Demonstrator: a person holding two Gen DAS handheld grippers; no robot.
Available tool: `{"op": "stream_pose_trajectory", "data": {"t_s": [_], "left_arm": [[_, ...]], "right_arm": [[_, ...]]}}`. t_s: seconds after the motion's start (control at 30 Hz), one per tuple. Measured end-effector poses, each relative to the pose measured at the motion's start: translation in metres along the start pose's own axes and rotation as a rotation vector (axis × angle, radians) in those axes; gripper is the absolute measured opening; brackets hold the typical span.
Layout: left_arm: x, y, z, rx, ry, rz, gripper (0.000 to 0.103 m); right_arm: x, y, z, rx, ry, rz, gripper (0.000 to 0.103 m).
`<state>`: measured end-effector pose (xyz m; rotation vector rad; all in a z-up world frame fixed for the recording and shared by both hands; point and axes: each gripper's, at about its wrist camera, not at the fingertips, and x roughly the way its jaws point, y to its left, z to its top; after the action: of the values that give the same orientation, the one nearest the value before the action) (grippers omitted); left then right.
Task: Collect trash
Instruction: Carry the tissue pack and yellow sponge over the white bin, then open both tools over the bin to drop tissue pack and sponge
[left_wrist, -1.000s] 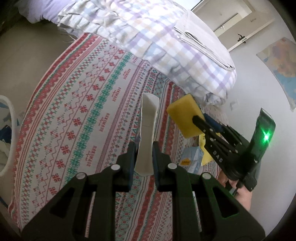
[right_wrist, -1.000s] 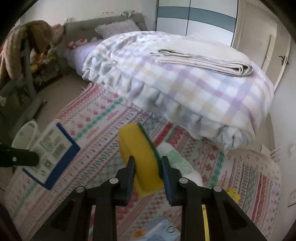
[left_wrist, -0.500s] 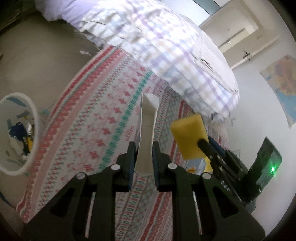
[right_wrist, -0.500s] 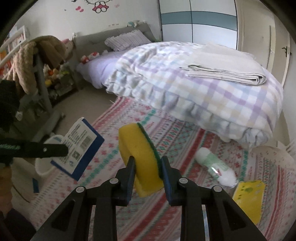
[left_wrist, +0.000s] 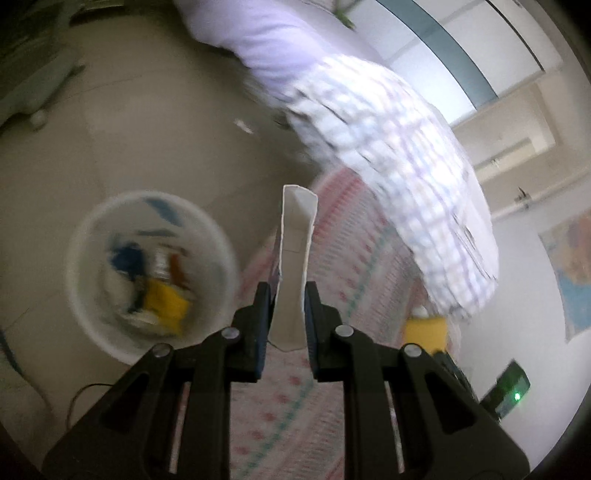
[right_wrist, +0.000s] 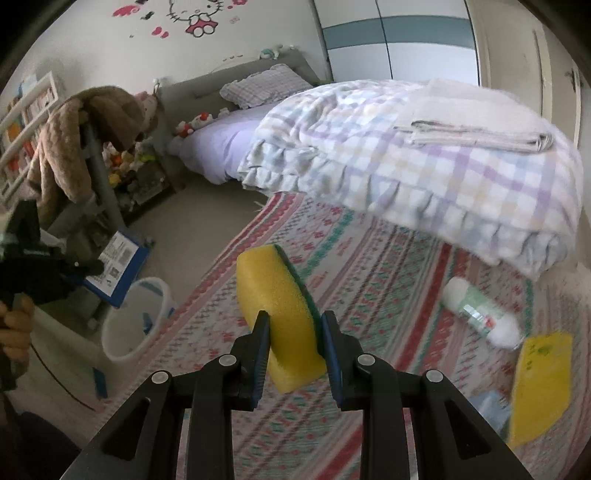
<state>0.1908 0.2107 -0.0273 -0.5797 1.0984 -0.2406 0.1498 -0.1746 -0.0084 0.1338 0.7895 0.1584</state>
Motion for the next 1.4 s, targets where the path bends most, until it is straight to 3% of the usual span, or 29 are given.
{"op": "stream_pose_trajectory", "data": {"t_s": [0.17, 0.27, 0.5, 0.73, 0.77, 0.83, 0.87, 1.13, 1.27, 1.4], "left_arm": [[-0.003, 0.055, 0.008, -0.063, -0.002, 0.093, 0.019], [0.002, 0.069, 0.006, -0.068, 0.027, 0.128, 0.020], [0.008, 0.084, 0.007, -0.053, 0.043, 0.178, 0.021], [0.035, 0.083, 0.006, -0.043, 0.125, 0.186, 0.025], [0.040, 0.082, 0.007, -0.036, 0.146, 0.195, 0.032], [0.039, 0.085, 0.007, -0.062, 0.161, 0.195, 0.056], [0.033, 0.089, 0.008, -0.093, 0.139, 0.197, 0.064], [-0.009, 0.112, 0.012, -0.216, 0.017, 0.213, 0.064], [-0.018, 0.124, 0.010, -0.296, -0.002, 0.203, 0.064], [-0.022, 0.117, 0.008, -0.292, -0.013, 0.193, 0.064]], "right_arm": [[0.007, 0.020, -0.010, 0.047, 0.026, 0.075, 0.028], [0.011, 0.035, -0.013, 0.057, 0.040, 0.111, 0.028], [0.019, 0.075, -0.023, 0.043, 0.067, 0.165, 0.028], [0.037, 0.110, -0.022, 0.083, 0.060, 0.212, 0.028], [0.041, 0.116, -0.021, 0.095, 0.060, 0.224, 0.028], [0.049, 0.128, -0.018, 0.106, 0.063, 0.239, 0.028], [0.053, 0.137, -0.016, 0.105, 0.061, 0.247, 0.028], [0.091, 0.191, 0.003, 0.063, 0.082, 0.245, 0.029], [0.110, 0.217, 0.007, 0.038, 0.104, 0.209, 0.030], [0.134, 0.240, 0.014, 0.001, 0.118, 0.182, 0.037]]}}
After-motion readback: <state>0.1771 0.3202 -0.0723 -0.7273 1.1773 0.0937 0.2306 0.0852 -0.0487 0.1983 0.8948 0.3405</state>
